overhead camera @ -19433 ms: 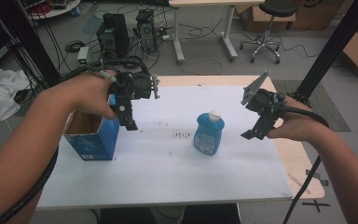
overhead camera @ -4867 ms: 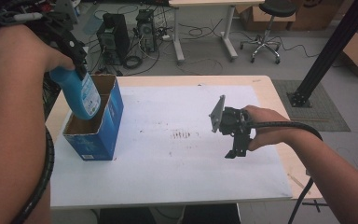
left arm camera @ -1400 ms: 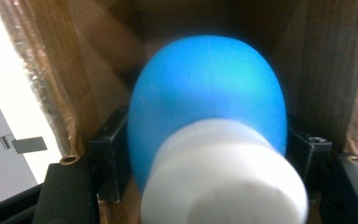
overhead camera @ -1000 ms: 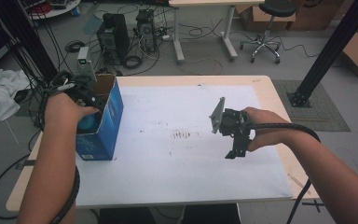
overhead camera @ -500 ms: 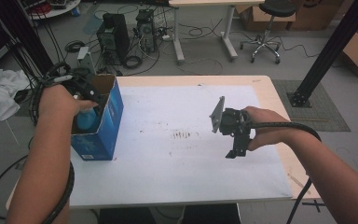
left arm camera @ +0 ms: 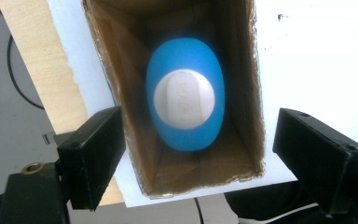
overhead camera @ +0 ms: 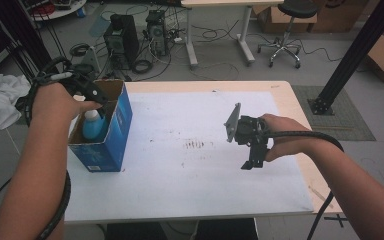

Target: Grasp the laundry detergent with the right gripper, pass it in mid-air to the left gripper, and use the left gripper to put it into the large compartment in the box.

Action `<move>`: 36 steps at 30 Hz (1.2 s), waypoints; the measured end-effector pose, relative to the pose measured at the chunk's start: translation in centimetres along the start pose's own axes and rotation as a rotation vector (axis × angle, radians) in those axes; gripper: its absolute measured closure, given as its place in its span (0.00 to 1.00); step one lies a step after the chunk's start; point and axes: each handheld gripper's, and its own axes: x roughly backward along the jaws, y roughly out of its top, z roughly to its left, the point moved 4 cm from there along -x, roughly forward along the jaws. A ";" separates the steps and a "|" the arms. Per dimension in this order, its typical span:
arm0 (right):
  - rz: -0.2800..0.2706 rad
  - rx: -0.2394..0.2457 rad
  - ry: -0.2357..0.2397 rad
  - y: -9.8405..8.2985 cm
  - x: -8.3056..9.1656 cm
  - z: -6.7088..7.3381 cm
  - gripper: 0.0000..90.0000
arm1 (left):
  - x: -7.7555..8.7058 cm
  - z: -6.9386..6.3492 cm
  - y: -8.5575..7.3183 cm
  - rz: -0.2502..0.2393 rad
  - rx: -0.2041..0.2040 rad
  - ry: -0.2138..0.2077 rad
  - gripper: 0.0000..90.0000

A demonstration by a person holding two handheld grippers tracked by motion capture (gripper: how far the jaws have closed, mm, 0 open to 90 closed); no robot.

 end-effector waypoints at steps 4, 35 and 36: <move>0.001 -0.003 0.001 0.0 0.1 0.0 0.00 | 0.3 -0.5 -0.1 -0.002 -0.015 -0.001 0.16; 0.002 -0.011 0.003 -0.5 0.6 0.0 0.00 | 3.6 -6.7 0.8 -0.022 -0.304 -0.039 0.00; 0.004 -0.011 0.002 -0.5 0.7 0.1 0.00 | 3.6 -7.0 0.8 -0.018 -0.321 -0.044 0.00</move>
